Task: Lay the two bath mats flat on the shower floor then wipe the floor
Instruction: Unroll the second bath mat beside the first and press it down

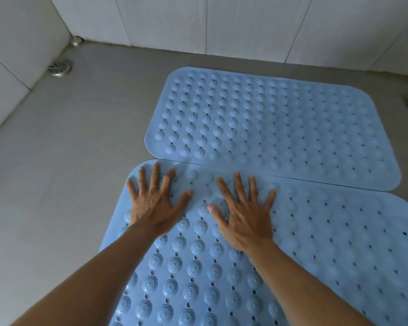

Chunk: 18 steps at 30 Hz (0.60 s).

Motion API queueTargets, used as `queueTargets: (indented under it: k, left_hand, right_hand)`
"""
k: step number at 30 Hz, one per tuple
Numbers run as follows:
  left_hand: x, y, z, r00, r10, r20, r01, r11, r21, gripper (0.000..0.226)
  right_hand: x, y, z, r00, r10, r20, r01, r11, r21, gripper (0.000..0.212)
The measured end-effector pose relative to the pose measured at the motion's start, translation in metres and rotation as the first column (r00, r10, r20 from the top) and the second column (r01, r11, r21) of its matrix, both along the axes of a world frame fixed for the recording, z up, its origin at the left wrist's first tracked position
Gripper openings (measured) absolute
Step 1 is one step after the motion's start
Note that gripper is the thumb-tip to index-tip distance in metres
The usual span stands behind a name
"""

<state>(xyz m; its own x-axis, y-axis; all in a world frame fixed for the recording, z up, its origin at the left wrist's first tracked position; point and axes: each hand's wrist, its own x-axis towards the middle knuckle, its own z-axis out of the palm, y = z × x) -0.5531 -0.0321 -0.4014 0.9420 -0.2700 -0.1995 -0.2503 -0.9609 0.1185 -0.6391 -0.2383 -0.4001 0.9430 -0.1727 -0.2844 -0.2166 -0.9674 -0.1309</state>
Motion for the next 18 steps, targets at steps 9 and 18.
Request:
queueTargets:
  k: [9,18]
  left_hand:
    - [0.0017,0.0006,-0.0023,1.000,-0.022,0.015,0.022,1.000,0.011,0.072]
    - [0.0001,0.0014,-0.0019,0.998,-0.030,0.047,0.029,1.000,0.011,0.074]
  right_hand:
    - [0.0006,0.0065,-0.0017,0.997,-0.073,0.017,0.074,0.997,-0.031,0.068]
    - [0.0033,0.0075,-0.0007,0.996,-0.086,0.028,0.087,0.996,-0.016,0.071]
